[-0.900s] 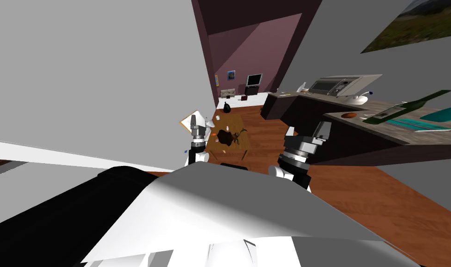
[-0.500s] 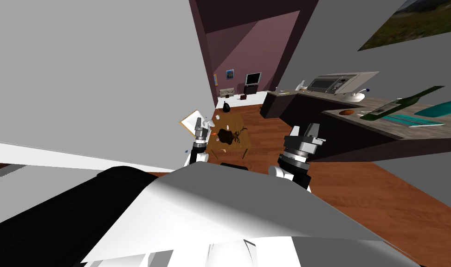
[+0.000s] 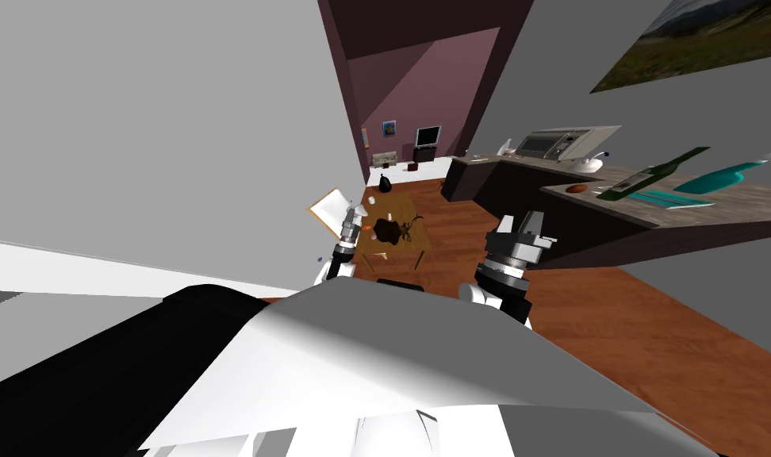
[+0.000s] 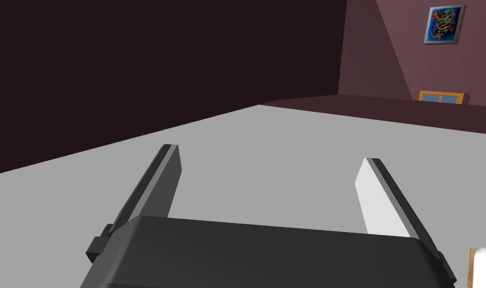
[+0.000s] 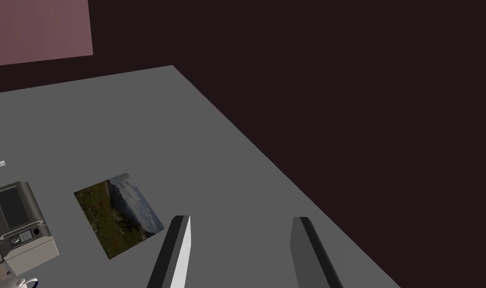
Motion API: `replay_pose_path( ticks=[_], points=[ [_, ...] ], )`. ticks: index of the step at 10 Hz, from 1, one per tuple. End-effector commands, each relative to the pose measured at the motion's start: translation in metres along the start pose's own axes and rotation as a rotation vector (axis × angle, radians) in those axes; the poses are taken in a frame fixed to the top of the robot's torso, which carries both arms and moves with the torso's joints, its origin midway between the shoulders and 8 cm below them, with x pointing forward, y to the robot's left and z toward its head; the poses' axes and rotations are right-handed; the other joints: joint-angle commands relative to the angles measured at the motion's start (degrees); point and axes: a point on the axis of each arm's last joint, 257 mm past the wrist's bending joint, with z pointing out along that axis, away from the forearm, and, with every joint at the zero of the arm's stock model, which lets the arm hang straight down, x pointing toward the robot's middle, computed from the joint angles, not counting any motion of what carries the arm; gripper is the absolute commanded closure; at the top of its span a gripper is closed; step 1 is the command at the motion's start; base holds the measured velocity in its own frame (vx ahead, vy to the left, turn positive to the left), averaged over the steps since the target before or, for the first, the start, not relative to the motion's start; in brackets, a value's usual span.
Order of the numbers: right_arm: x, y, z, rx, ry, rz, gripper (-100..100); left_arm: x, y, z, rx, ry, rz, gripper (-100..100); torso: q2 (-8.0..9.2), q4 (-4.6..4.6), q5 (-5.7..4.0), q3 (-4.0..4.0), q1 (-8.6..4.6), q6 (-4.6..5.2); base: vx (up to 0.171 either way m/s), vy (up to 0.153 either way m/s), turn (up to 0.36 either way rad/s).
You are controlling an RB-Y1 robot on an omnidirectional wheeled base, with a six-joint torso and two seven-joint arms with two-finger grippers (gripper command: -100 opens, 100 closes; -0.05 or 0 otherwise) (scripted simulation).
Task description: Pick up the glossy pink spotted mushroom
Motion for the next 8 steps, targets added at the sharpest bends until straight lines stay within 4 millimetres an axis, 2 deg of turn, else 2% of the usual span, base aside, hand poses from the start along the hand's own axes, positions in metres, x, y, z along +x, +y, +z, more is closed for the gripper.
replay_pose_path(
  ticks=[1,3,8],
  points=[
    [0.000,0.000,0.000,0.000,0.000,0.000,0,0.004,0.011,-0.001,-0.016,0.020,0.005,-100,0.00,0.00,0.00,0.00,0.00,0.00,-0.039,0.035,-0.041],
    [0.000,0.000,0.000,0.000,0.000,0.000,0,0.015,0.033,-0.007,-0.048,0.102,0.031,-100,-0.06,-0.01,0.00,-0.03,0.00,0.00,-0.061,0.056,-0.124],
    [0.000,0.000,0.000,0.000,0.000,0.000,0,0.026,0.078,-0.025,-0.130,0.191,0.059,-100,-0.07,-0.01,0.00,-0.04,0.00,0.01,-0.050,0.042,-0.062]
  ],
)
